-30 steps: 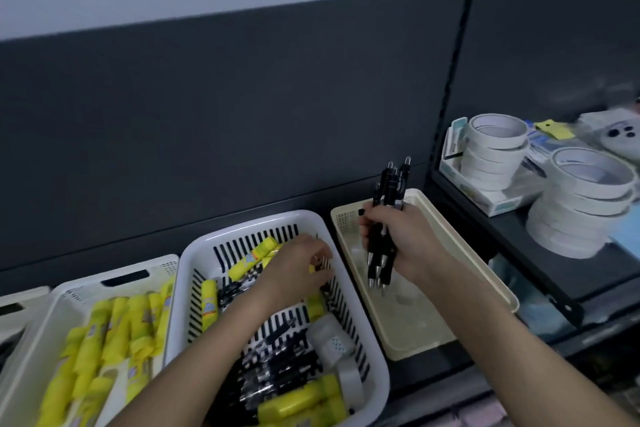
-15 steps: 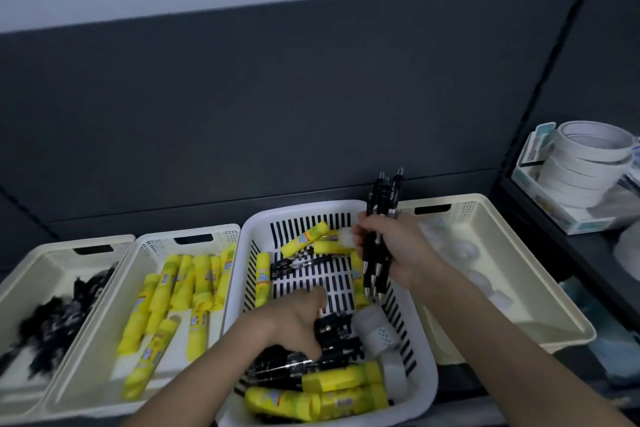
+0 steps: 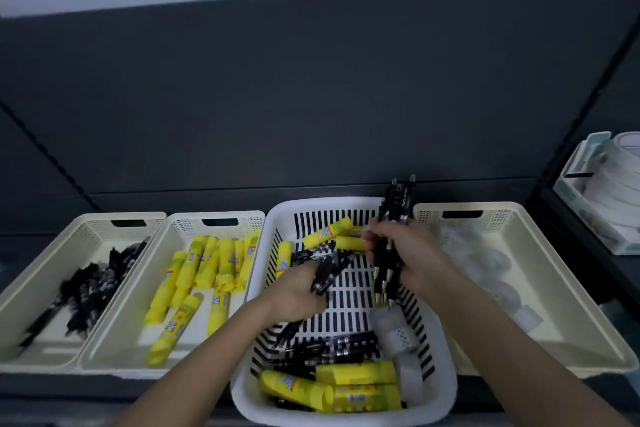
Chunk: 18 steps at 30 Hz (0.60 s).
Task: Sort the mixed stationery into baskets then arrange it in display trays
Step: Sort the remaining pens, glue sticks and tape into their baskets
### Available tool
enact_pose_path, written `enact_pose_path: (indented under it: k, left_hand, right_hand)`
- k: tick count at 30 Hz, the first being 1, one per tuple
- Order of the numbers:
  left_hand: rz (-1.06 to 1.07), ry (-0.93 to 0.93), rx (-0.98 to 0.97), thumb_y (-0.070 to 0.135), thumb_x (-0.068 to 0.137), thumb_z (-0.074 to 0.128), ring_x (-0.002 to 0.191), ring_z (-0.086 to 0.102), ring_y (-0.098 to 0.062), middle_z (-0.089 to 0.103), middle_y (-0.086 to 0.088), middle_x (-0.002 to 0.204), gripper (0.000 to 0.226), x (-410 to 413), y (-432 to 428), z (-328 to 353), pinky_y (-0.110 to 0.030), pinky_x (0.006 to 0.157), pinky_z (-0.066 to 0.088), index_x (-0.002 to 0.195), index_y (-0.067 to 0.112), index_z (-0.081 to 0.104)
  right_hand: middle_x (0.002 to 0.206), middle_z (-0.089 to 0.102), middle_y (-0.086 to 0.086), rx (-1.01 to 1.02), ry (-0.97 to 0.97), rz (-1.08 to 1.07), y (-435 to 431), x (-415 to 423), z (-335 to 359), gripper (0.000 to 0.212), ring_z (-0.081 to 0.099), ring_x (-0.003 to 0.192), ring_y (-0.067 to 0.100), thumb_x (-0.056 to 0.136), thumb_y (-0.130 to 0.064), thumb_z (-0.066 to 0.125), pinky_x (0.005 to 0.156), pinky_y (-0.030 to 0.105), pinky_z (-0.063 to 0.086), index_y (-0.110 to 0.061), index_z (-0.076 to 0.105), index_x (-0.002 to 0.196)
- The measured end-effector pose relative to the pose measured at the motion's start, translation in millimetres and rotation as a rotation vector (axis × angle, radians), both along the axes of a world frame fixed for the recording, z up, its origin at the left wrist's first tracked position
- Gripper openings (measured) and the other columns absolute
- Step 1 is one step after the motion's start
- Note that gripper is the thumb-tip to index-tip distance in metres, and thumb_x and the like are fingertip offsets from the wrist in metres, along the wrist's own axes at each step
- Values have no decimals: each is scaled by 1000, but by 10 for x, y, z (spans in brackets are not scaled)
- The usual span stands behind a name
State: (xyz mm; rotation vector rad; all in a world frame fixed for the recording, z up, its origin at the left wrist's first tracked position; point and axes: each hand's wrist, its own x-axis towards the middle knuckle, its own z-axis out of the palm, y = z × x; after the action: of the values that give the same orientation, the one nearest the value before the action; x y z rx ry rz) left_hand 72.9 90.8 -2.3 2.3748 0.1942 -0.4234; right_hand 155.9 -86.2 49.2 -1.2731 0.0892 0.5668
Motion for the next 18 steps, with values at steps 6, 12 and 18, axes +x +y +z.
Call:
enact_pose_path:
  k: [6, 12, 18]
  left_hand:
    - [420, -263, -359, 1, 84, 57, 44, 54, -9, 60, 0, 57, 14, 2, 202, 203, -18, 45, 43, 87, 11, 47]
    - [489, -328, -585, -5, 80, 54, 47, 51, -21, 57, -11, 56, 17, -164, 666, 457, -29, 55, 44, 69, 9, 51]
    - [497, -315, -593, 1, 75, 63, 48, 51, -21, 53, -9, 58, 18, -494, 1273, 566, -27, 49, 43, 71, 13, 50]
  right_hand:
    - [67, 67, 11, -37, -5, 57, 254, -37, 9, 6, 63, 56, 18, 88, -4, 59, 55, 31, 54, -3, 65, 86]
    - [75, 68, 15, -22, 18, 167, 732, -201, 85, 17, 65, 62, 20, 86, 4, 59, 56, 33, 55, 3, 60, 103]
    - [72, 66, 16, 21, 42, 237, 1462, -522, 141, 11, 63, 58, 22, 86, 6, 58, 54, 32, 52, 0, 60, 95]
